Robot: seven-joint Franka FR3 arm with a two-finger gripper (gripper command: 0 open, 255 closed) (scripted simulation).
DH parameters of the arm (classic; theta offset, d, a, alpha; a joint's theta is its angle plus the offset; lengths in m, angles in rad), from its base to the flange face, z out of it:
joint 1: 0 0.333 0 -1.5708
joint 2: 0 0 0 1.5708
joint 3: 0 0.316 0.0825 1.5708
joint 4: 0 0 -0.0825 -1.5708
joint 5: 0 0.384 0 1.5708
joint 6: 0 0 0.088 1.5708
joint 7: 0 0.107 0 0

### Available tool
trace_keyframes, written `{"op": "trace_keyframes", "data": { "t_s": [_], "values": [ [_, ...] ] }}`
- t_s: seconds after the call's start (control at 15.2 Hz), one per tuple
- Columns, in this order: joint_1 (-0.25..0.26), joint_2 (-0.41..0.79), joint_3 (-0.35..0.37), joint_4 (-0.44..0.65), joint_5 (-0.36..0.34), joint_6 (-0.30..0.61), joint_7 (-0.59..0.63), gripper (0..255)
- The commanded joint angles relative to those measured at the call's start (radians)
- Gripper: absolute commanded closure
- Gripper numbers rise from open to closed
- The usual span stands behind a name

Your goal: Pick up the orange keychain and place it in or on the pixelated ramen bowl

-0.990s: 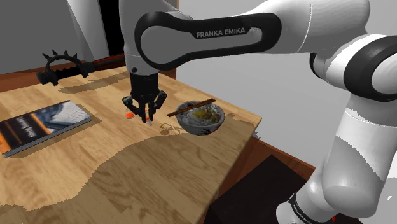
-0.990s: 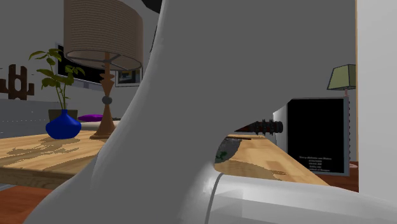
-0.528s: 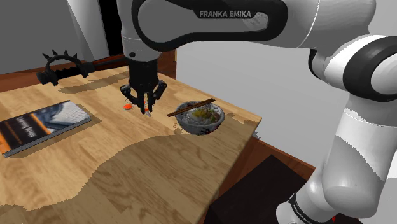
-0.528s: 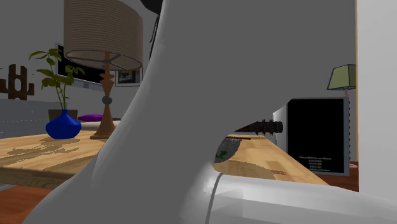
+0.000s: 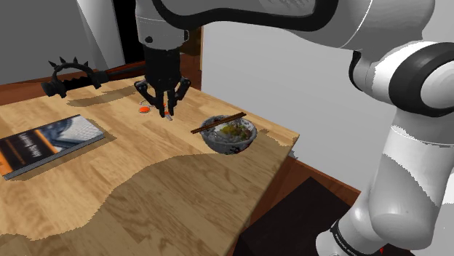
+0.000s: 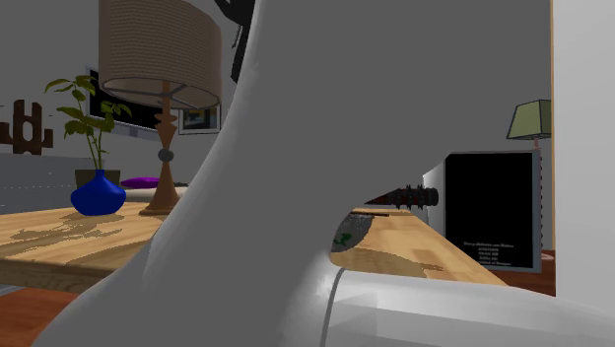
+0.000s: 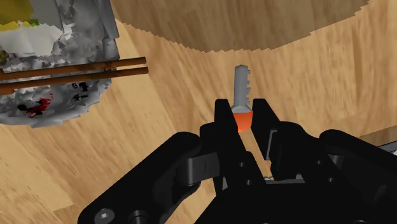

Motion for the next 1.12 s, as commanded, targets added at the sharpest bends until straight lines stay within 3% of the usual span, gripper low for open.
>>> {"op": "trace_keyframes", "data": {
  "t_s": [0.0,0.2,0.46,1.06],
  "values": [
    [0.006,0.010,0.001,0.040,-0.005,-0.031,0.001,255],
    [-0.069,-0.136,-0.009,-0.138,0.068,0.019,-0.065,255],
    [-0.134,-0.312,-0.048,-0.328,0.154,0.054,-0.167,255],
    [-0.185,-0.603,-0.173,-0.622,0.250,0.071,-0.368,255]
  ]
}}
